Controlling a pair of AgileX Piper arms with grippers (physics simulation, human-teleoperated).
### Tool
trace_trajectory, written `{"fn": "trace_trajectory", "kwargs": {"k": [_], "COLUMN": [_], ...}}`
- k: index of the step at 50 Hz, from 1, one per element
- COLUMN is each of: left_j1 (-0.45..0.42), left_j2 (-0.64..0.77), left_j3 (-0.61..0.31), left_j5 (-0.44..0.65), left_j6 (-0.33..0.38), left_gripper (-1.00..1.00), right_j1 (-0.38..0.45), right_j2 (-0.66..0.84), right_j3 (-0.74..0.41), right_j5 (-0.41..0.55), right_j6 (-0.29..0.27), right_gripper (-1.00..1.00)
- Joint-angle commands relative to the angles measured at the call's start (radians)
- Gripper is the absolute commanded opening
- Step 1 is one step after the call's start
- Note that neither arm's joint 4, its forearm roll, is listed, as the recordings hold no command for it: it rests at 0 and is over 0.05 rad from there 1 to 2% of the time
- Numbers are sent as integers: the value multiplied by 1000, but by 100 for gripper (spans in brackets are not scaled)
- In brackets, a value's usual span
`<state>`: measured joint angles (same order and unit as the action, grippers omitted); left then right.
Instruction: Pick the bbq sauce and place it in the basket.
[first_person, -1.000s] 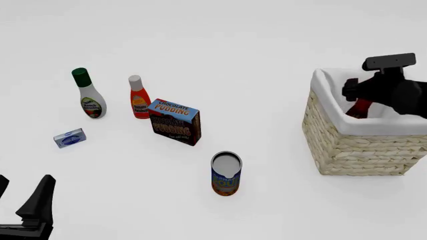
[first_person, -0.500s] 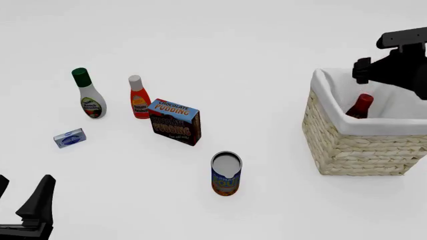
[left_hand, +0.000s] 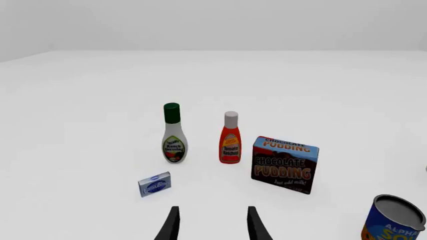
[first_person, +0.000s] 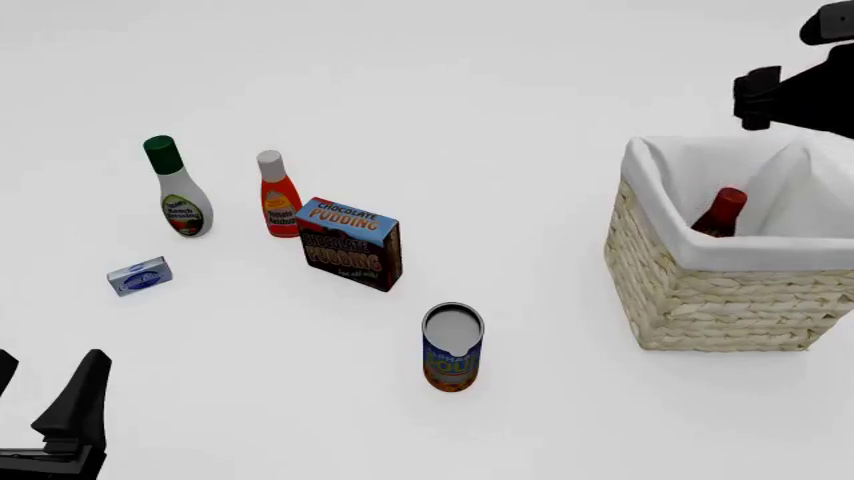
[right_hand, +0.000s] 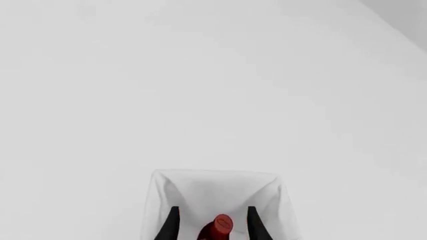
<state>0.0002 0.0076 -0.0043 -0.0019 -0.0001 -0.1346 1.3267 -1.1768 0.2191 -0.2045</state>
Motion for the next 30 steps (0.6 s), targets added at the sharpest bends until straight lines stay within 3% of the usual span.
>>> {"fn": "trace_trajectory", "kwargs": {"k": [1,30], "left_j1": [0,0], "left_j2": [0,0], "left_j3": [0,0], "left_j5": [0,0], "left_j6": [0,0], "left_gripper": [100,100], "right_j1": [10,-5], "right_j2": [-73,-238], "right_j3": [5,49], "right_j5": [31,74], "right_j6": [1,27], "right_gripper": [100,100]}}
